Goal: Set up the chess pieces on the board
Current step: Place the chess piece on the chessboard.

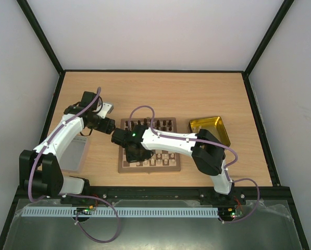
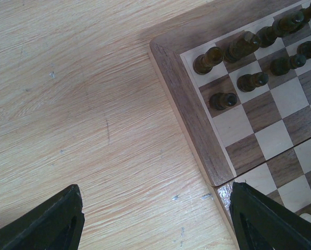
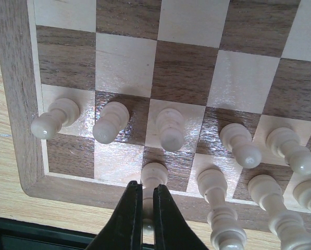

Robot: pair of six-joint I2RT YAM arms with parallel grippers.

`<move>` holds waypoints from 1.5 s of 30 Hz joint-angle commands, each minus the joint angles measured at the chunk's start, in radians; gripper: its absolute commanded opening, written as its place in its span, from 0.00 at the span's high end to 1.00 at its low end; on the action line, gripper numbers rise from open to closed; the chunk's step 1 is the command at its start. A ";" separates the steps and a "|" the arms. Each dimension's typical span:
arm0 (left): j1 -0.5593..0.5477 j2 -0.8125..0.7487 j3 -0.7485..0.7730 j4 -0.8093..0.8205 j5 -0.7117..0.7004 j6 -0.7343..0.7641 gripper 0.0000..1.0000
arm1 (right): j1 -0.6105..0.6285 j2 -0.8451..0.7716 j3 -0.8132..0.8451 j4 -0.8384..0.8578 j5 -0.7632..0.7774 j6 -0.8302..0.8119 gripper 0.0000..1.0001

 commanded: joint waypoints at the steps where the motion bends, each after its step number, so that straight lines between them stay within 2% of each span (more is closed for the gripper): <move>1: -0.006 0.003 -0.011 -0.006 0.013 0.004 0.23 | 0.007 0.011 0.019 -0.038 0.022 0.011 0.97; 3: -0.006 0.001 -0.011 -0.004 0.014 0.004 0.23 | 0.007 0.011 0.019 -0.037 0.019 0.012 0.90; 18: -0.006 0.001 -0.011 -0.003 0.019 0.005 0.23 | 0.022 0.014 0.012 -0.037 -0.004 0.003 0.87; 30: -0.006 0.004 -0.012 -0.006 0.022 0.007 0.23 | 0.024 0.018 0.007 -0.050 0.003 0.005 0.96; 45: -0.011 0.027 -0.006 -0.010 0.032 0.013 0.23 | 0.023 0.012 0.027 -0.095 0.051 0.023 0.97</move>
